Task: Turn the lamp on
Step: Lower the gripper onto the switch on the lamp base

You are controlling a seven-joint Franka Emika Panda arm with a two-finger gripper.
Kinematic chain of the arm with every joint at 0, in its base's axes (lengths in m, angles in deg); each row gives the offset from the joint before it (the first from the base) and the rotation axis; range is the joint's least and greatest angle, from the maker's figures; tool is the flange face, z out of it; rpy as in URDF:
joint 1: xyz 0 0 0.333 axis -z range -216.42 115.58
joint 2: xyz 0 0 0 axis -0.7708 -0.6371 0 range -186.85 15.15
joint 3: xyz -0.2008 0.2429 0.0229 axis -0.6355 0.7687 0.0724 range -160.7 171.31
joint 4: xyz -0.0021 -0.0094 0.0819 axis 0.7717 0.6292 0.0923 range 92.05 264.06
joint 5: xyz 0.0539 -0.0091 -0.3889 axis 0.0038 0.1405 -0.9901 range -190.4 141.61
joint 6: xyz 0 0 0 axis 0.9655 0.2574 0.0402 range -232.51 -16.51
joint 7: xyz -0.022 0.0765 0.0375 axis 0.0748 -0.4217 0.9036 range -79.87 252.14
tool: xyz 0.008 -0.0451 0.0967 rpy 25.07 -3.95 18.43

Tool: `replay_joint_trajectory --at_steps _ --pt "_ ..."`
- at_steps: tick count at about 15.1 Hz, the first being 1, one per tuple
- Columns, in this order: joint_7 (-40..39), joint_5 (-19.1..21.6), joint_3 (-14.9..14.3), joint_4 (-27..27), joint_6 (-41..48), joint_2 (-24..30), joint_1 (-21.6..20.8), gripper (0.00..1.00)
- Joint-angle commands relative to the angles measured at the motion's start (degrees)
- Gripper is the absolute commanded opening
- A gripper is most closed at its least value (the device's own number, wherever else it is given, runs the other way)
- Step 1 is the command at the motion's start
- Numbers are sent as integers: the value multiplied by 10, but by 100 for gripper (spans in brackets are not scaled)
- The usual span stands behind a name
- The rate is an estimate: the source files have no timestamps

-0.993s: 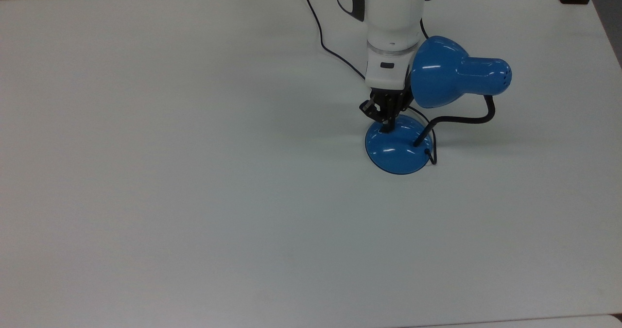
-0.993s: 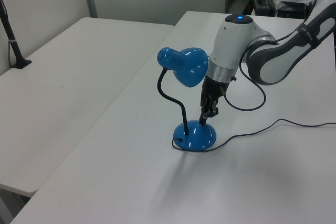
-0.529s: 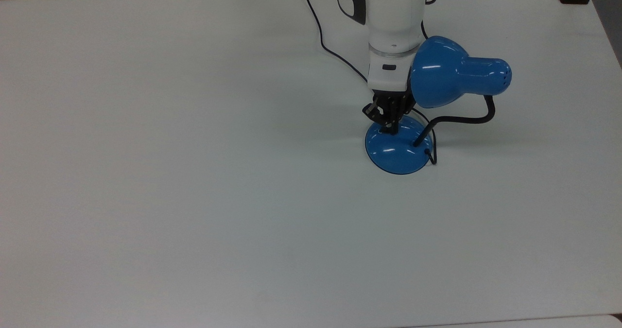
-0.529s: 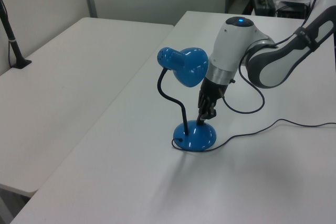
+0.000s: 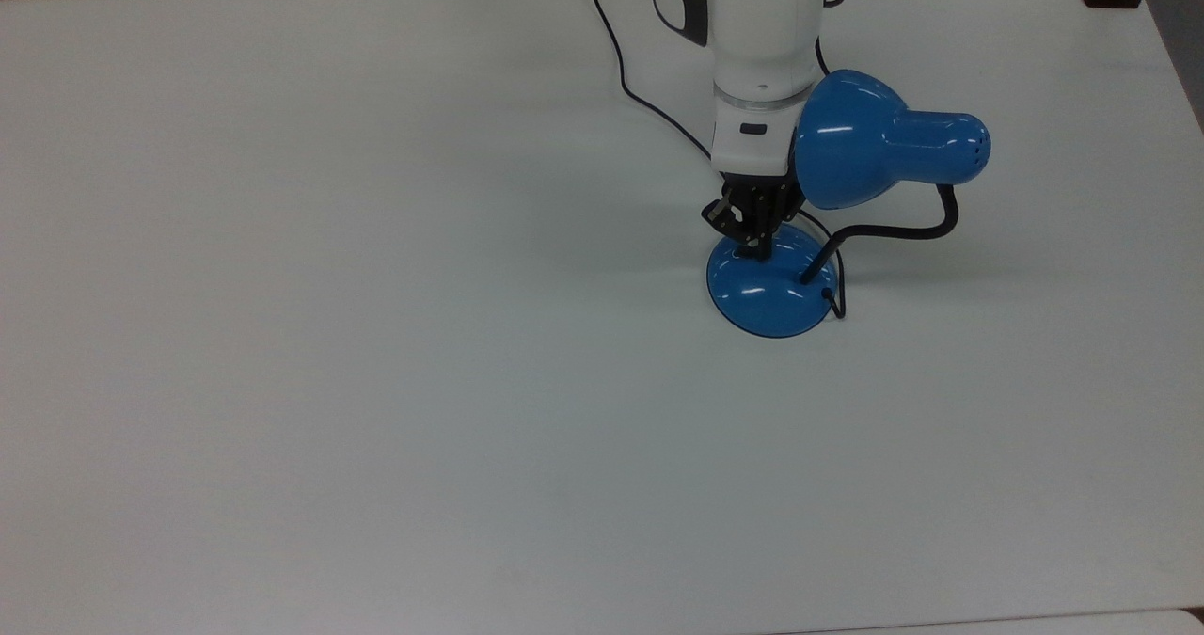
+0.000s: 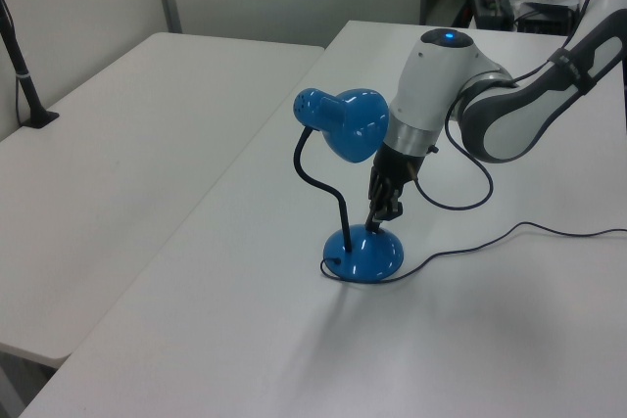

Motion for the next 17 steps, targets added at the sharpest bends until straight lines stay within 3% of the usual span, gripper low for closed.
replay_joint_trajectory --at_steps 1,17 --pt "-6 12 6 6 29 19 5 0" --pt "-8 11 5 4 38 9 5 0"
